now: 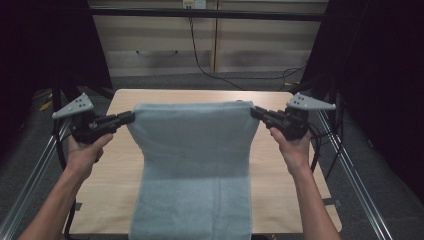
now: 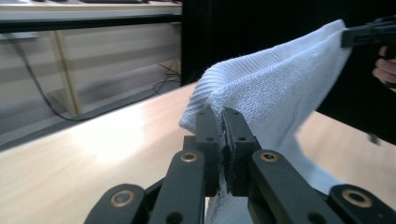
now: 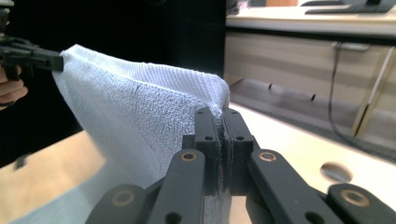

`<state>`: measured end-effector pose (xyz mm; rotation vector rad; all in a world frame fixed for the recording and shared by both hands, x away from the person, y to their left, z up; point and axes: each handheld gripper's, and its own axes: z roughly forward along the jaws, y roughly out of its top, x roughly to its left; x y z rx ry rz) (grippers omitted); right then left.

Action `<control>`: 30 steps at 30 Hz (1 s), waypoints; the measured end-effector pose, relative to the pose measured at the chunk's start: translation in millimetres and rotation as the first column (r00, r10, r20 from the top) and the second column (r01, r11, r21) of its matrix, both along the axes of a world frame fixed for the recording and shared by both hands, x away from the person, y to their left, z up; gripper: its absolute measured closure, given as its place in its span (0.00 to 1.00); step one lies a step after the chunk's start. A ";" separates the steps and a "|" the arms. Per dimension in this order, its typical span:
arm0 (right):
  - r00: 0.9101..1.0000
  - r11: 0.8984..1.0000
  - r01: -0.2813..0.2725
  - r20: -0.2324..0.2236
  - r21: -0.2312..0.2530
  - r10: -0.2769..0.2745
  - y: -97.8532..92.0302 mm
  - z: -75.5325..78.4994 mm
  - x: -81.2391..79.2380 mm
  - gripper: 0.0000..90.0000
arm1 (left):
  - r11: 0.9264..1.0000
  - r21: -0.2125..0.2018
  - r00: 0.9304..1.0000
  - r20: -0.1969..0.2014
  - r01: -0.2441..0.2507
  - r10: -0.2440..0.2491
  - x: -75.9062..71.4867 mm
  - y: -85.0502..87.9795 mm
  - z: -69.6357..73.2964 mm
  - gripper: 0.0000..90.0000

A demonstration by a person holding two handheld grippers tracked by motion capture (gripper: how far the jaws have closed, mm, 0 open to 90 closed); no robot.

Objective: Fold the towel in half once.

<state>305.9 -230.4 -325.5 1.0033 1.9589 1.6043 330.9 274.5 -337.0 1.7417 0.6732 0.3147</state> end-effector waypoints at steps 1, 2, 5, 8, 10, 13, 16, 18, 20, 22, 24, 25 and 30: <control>1.000 1.000 -0.014 -0.009 0.002 0.014 0.3 -5.4 -7.4 0.97 | 1.000 0.000 1.000 -0.008 0.013 -0.013 -6.3 2.1 -6.4 0.96; 0.999 1.000 -0.024 -0.022 -0.004 0.024 0.9 -11.4 -15.1 0.97 | 1.000 -0.001 0.999 -0.028 0.014 -0.014 -14.0 4.7 -16.2 0.96; 0.998 0.999 -0.052 -0.041 -0.017 0.051 1.6 -30.7 -38.7 0.97 | 1.000 -0.011 0.997 -0.072 0.027 -0.028 -30.4 8.3 -39.5 0.96; 0.996 0.998 -0.059 -0.071 -0.016 0.058 0.2 -49.0 -57.0 0.97 | 0.998 -0.039 0.995 -0.093 0.043 -0.046 -48.5 9.6 -51.5 0.96; 0.994 0.998 -0.062 -0.092 -0.023 0.059 -0.4 -57.1 -68.7 0.97 | 0.998 -0.046 0.993 -0.105 0.054 -0.058 -59.4 9.2 -53.3 0.96; 0.990 0.996 -0.080 -0.120 -0.038 0.075 0.0 -66.9 -88.5 0.97 | 0.996 -0.021 0.991 -0.104 0.082 -0.084 -84.2 10.2 -59.1 0.96; 0.981 0.990 -0.105 -0.172 -0.089 0.088 2.3 -85.1 -104.3 0.97 | 0.996 0.033 0.982 -0.171 0.084 -0.077 -93.1 7.2 -82.3 0.96; 0.974 0.991 -0.109 -0.209 -0.082 0.090 2.8 -98.3 -108.9 0.97 | 0.994 0.068 0.974 -0.215 0.090 -0.073 -94.1 3.4 -101.0 0.96; 0.959 0.989 -0.122 -0.268 -0.089 0.094 5.5 -118.4 -111.6 0.97 | 0.991 0.087 0.957 -0.281 0.103 -0.075 -95.1 -2.5 -124.6 0.96; 0.940 0.984 -0.137 -0.329 -0.113 0.093 10.0 -140.5 -114.5 0.97 | 0.984 0.131 0.948 -0.309 0.122 -0.077 -98.8 -7.5 -135.1 0.96; 0.921 0.981 -0.151 -0.379 -0.120 0.096 13.2 -157.7 -117.5 0.97 | 0.980 0.143 0.940 -0.330 0.139 -0.085 -102.1 -9.4 -141.2 0.96; 0.917 0.977 -0.158 -0.388 -0.145 0.090 14.7 -161.8 -118.5 0.97 | 0.978 0.150 0.935 -0.346 0.142 -0.083 -102.6 -10.0 -144.2 0.96; 0.903 0.967 -0.156 -0.427 -0.203 0.057 17.7 -174.3 -115.1 0.97 | 0.964 0.232 0.916 -0.399 0.133 -0.030 -94.9 -11.7 -160.8 0.96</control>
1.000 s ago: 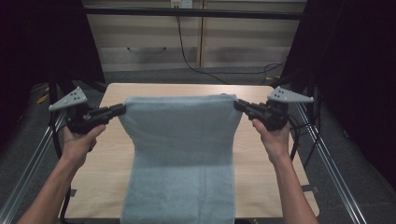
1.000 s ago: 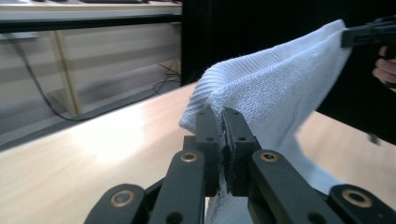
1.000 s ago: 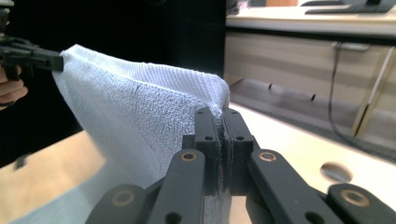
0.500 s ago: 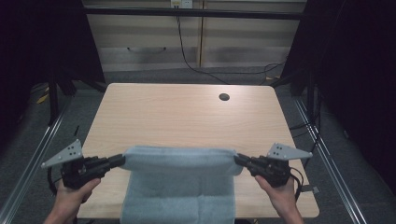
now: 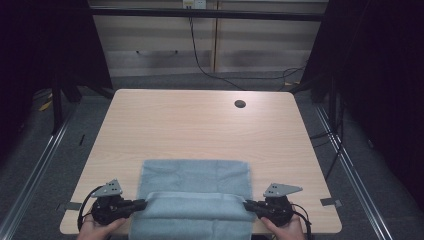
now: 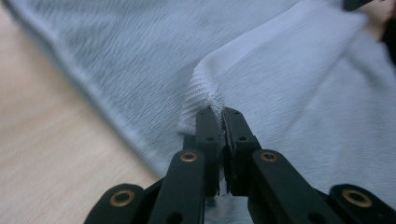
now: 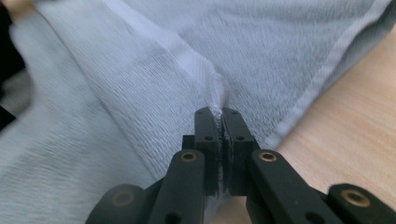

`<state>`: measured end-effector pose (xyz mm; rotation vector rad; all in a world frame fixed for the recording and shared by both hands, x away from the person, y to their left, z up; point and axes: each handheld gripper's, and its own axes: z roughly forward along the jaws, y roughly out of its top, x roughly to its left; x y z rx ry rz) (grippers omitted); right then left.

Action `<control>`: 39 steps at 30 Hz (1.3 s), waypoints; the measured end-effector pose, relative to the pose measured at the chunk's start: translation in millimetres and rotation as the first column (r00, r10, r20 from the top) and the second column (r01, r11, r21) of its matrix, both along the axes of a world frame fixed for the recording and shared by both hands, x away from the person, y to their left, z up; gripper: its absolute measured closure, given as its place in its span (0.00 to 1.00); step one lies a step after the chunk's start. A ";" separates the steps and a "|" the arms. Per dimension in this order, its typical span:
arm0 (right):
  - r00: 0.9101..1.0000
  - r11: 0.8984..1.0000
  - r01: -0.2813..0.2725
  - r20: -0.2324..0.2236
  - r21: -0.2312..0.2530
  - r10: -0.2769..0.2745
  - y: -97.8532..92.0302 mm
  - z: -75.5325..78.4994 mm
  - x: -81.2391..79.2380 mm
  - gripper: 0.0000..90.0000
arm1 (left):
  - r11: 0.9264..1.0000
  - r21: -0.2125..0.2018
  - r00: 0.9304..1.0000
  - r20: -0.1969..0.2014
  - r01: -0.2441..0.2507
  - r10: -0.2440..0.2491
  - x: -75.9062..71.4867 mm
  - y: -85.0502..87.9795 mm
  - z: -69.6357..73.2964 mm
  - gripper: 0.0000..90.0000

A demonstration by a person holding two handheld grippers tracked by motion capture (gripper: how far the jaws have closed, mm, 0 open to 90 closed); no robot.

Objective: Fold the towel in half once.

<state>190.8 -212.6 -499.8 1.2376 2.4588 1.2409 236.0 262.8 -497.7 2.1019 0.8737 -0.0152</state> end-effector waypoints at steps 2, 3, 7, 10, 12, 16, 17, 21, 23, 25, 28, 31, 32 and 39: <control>1.000 1.000 0.002 -0.003 0.008 -0.002 -0.4 -1.1 3.8 0.97 | 1.000 -0.002 1.000 -0.002 -0.001 0.001 5.0 -1.1 -1.5 0.96; 1.000 1.000 0.007 0.000 0.000 -0.007 -0.8 -1.4 5.9 0.97 | 1.000 -0.003 1.000 -0.007 -0.005 0.005 7.1 -2.5 -2.3 0.96; 0.999 0.999 0.032 0.006 -0.001 -0.032 -3.3 -3.5 16.5 0.97 | 1.000 -0.002 1.000 0.016 0.000 0.000 19.0 -6.2 -4.7 0.96; 0.998 0.999 0.053 0.016 -0.012 -0.053 -6.0 -3.8 26.9 0.97 | 1.000 -0.019 1.000 0.013 -0.003 0.003 31.2 -7.9 -6.8 0.96; 0.997 0.997 0.070 0.016 -0.020 -0.070 -7.4 -3.8 38.6 0.97 | 1.000 0.004 1.000 0.030 -0.011 0.010 42.2 -12.6 -5.6 0.96; 0.994 0.993 0.104 0.023 -0.050 -0.103 -7.8 -2.6 65.1 0.97 | 0.999 0.019 0.998 0.047 -0.046 0.045 72.8 -21.2 -6.2 0.96; 0.994 0.993 0.108 0.026 -0.055 -0.106 -8.1 -2.5 70.4 0.97 | 0.999 0.016 0.998 0.036 -0.047 0.046 81.8 -22.9 -6.3 0.96; 0.990 0.987 0.138 0.025 -0.076 -0.137 -10.2 -1.9 97.9 0.97 | 0.996 0.034 0.996 0.038 -0.081 0.080 111.9 -32.0 -5.6 0.96; 0.988 0.984 0.155 0.030 -0.087 -0.153 -10.6 -1.8 110.1 0.97 | 0.995 0.027 0.994 0.041 -0.100 0.098 121.3 -34.3 -7.0 0.96; 0.985 0.982 0.171 0.030 -0.081 -0.170 -11.7 -2.6 121.6 0.97 | 0.993 0.022 0.993 0.041 -0.115 0.114 129.8 -35.6 -7.6 0.96; 0.981 0.977 0.195 0.040 -0.085 -0.192 -11.8 -3.8 138.3 0.97 | 0.991 0.034 0.990 0.055 -0.131 0.129 139.9 -38.6 -7.3 0.96; 0.975 0.970 0.223 0.047 -0.096 -0.219 -8.9 -3.9 153.9 0.97 | 0.987 0.031 0.986 0.047 -0.160 0.159 152.0 -41.0 -7.3 0.96; 0.972 0.967 0.236 0.041 -0.098 -0.233 -8.2 -3.8 161.6 0.97 | 0.985 0.032 0.985 0.051 -0.169 0.168 155.0 -41.7 -7.4 0.96; 0.963 0.961 0.270 0.033 -0.066 -0.269 -8.8 -6.5 189.9 0.97 | 0.975 -0.018 0.974 0.036 -0.223 0.223 175.7 -40.2 -12.4 0.96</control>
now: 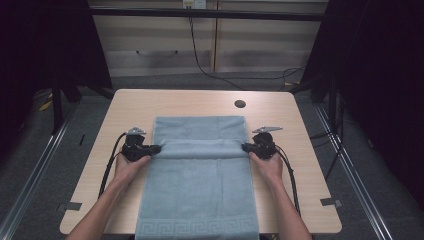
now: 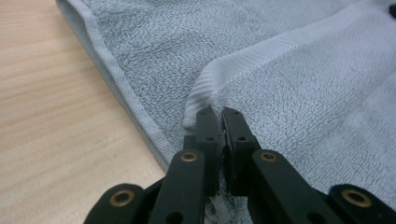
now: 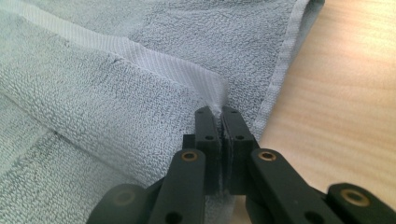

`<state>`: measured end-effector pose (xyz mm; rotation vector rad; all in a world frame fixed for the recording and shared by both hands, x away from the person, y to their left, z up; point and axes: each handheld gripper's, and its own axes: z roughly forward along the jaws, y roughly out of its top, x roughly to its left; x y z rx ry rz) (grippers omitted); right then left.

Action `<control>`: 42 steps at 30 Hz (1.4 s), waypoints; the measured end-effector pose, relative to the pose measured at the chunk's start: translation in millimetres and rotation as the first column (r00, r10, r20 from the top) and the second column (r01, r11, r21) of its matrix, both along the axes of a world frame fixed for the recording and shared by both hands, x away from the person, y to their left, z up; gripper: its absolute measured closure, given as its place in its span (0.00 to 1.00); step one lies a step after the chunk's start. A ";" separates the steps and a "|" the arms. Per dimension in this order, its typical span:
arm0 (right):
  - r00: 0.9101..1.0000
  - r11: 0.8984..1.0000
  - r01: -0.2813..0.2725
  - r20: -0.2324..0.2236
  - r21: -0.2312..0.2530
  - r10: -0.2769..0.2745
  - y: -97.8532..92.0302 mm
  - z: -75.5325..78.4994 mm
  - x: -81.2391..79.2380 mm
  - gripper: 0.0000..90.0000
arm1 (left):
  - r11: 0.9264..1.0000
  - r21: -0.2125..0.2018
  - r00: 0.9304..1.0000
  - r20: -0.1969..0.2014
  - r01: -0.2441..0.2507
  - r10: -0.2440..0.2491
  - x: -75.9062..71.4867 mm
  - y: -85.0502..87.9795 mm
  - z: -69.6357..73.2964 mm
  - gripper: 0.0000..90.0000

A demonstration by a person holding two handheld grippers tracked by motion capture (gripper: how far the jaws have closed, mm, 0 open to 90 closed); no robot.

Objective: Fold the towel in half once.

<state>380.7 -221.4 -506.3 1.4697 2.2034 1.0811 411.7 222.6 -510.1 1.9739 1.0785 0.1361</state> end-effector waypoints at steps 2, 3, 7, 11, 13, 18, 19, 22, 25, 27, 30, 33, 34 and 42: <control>1.000 1.000 0.008 -0.001 0.009 -0.008 -0.8 -0.4 2.3 0.97 | 1.000 0.005 1.000 0.005 0.005 -0.005 0.9 -0.2 0.3 0.96; 1.000 1.000 0.009 -0.001 0.001 -0.009 -0.3 -0.1 1.5 0.97 | 1.000 0.011 1.000 0.012 0.007 -0.007 0.6 -0.6 0.7 0.96; 1.000 1.000 0.005 0.018 0.022 -0.006 -2.2 3.1 -0.3 0.97 | 1.000 -0.024 0.999 0.054 0.000 0.001 -3.0 3.3 12.9 0.96; 0.995 0.994 0.004 0.099 0.107 -0.014 -9.1 24.6 -5.5 0.97 | 0.997 -0.072 0.992 0.124 0.009 0.000 -6.0 10.8 43.2 0.96; 0.989 0.991 -0.011 0.145 0.136 -0.009 -12.5 41.6 -9.9 0.97 | 0.995 -0.094 0.986 0.169 0.022 -0.005 -9.2 13.5 62.6 0.96; 0.956 0.980 -0.058 0.295 0.190 -0.001 -19.1 93.6 -34.3 0.97 | 0.981 -0.186 0.964 0.267 0.050 0.001 -32.5 21.8 103.0 0.96; 0.949 0.978 -0.074 0.317 0.194 0.009 -19.9 103.5 -40.6 0.97 | 0.979 -0.192 0.959 0.283 0.063 -0.006 -38.0 23.8 110.1 0.96; 0.925 0.977 -0.115 0.379 0.179 0.039 -20.7 130.0 -60.4 0.97 | 0.973 -0.204 0.943 0.332 0.103 -0.030 -55.5 30.1 133.8 0.96; 0.900 0.972 -0.153 0.431 0.176 0.064 -20.9 153.0 -81.3 0.97 | 0.970 -0.210 0.928 0.370 0.123 -0.037 -75.1 34.8 157.1 0.96; 0.888 0.971 -0.166 0.455 0.171 0.072 -20.5 162.0 -92.5 0.97 | 0.964 -0.223 0.913 0.405 0.147 -0.046 -93.0 39.8 169.2 0.96; 0.876 0.965 -0.202 0.471 0.166 0.102 -18.9 167.7 -115.8 0.97 | 0.956 -0.231 0.901 0.430 0.181 -0.067 -120.0 46.9 171.2 0.96; 0.879 0.961 -0.233 0.456 0.152 0.141 -18.2 158.2 -138.6 0.97 | 0.960 -0.204 0.911 0.401 0.192 -0.098 -137.4 50.7 153.5 0.95; 0.882 0.960 -0.236 0.449 0.152 0.145 -17.8 153.4 -143.4 0.97 | 0.961 -0.197 0.920 0.376 0.195 -0.109 -143.1 51.1 140.6 0.95; 0.926 0.951 -0.262 0.322 0.166 0.199 -18.3 91.4 -197.9 0.96 | 0.949 -0.218 0.950 0.261 0.229 -0.169 -187.2 57.1 77.8 0.95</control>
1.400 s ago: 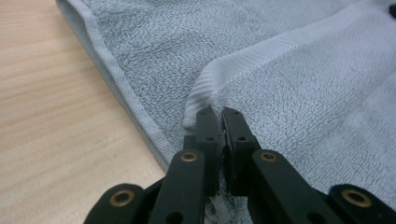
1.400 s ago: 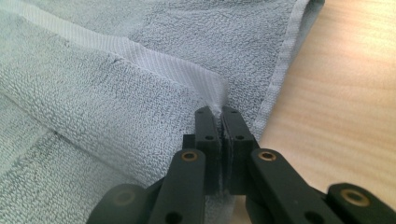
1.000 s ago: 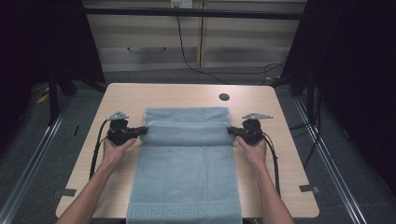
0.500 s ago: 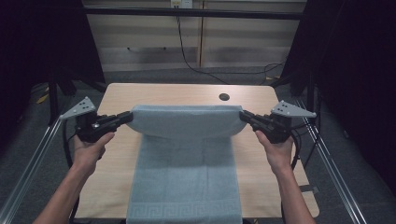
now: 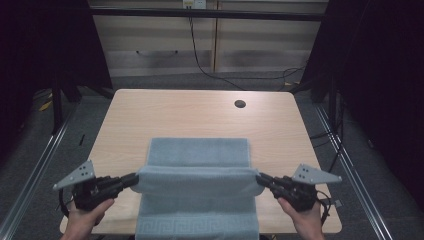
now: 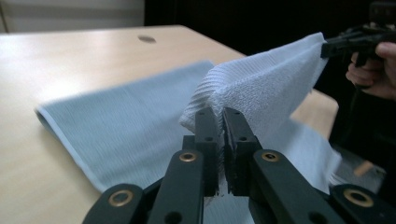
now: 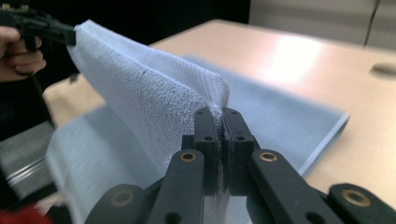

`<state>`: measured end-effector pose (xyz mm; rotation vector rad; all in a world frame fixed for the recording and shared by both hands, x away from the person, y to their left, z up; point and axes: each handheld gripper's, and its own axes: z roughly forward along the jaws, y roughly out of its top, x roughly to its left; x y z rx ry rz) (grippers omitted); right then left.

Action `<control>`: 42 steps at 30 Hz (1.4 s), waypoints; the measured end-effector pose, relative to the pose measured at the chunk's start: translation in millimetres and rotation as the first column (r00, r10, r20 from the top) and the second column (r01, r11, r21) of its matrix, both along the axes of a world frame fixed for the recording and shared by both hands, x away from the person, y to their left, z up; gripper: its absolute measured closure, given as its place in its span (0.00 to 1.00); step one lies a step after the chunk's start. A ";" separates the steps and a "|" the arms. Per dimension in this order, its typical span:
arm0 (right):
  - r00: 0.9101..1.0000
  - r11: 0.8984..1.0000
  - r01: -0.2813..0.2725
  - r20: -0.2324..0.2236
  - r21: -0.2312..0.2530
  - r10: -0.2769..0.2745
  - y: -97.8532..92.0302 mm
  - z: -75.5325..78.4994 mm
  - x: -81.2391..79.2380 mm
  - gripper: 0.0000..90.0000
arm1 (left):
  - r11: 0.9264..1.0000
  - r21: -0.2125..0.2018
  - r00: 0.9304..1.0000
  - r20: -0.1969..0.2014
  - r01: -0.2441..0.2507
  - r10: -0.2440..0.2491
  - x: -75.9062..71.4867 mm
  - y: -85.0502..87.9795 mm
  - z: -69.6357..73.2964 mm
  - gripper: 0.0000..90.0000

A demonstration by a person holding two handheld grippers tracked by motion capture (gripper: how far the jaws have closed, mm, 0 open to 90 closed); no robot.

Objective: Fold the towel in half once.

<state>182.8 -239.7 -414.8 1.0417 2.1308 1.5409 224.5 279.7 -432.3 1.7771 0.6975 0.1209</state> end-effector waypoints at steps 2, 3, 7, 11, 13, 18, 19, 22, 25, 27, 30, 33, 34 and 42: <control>1.000 1.000 -0.007 -0.027 0.025 0.008 -0.5 -13.2 -13.7 0.95 | 1.000 0.004 1.000 -0.014 0.021 -0.021 -10.5 1.6 -7.7 0.94; 0.999 1.000 -0.006 -0.041 0.025 0.007 -0.1 -19.9 -20.3 0.94 | 1.000 -0.004 1.000 -0.022 0.011 -0.011 -20.5 2.5 -15.5 0.94; 0.995 1.000 -0.011 -0.102 0.002 0.011 1.9 -38.3 -40.9 0.77 | 0.999 0.025 0.997 -0.060 0.048 -0.047 -35.7 2.5 -30.8 0.87; 0.996 0.999 0.010 -0.091 0.036 -0.007 -4.4 -36.0 -44.2 0.72 | 0.999 -0.006 0.998 -0.051 0.043 -0.043 -31.7 11.2 -28.6 0.82; 0.996 0.999 0.018 -0.087 0.048 -0.014 -6.2 -34.3 -37.8 0.72 | 0.999 0.003 0.998 -0.058 0.038 -0.037 -22.5 10.4 -28.7 0.81; 0.990 1.000 -0.023 -0.141 -0.008 0.022 6.7 -44.5 -13.6 0.71 | 0.992 0.118 0.992 -0.125 0.035 -0.021 12.6 -4.3 -45.1 0.75; 0.986 0.999 -0.033 -0.165 -0.016 0.030 10.3 -49.8 -9.3 0.72 | 0.988 0.143 0.986 -0.160 0.063 -0.039 17.7 -8.1 -49.9 0.74; 0.968 0.996 -0.074 -0.245 -0.054 0.059 19.7 -70.0 0.0 0.70 | 0.977 0.197 0.979 -0.198 0.086 -0.046 19.2 -16.0 -60.9 0.71; 0.954 0.991 -0.103 -0.291 -0.084 0.075 23.8 -80.3 1.2 0.67 | 0.967 0.236 0.978 -0.202 0.097 -0.048 15.0 -18.7 -64.5 0.64; 0.948 0.988 -0.117 -0.309 -0.097 0.082 26.0 -82.2 -0.8 0.67 | 0.961 0.250 0.976 -0.206 0.118 -0.066 11.8 -19.6 -64.5 0.69; 0.941 0.984 -0.143 -0.322 -0.104 0.103 28.3 -83.0 -5.8 0.71 | 0.951 0.270 0.976 -0.195 0.152 -0.101 2.9 -20.7 -62.5 0.88; 0.930 0.979 -0.179 -0.339 -0.093 0.138 28.9 -82.3 -12.1 0.84 | 0.960 0.214 0.969 -0.206 0.181 -0.137 -2.8 -15.8 -59.0 1.00; 0.928 0.978 -0.191 -0.340 -0.088 0.151 28.6 -81.8 -14.2 0.90 | 0.961 0.199 0.968 -0.198 0.193 -0.154 -5.5 -14.0 -56.9 1.00; 0.917 0.966 -0.255 -0.327 -0.047 0.226 26.0 -74.2 -39.1 0.95 | 0.970 0.146 0.971 -0.169 0.193 -0.168 -22.2 -9.5 -46.6 0.90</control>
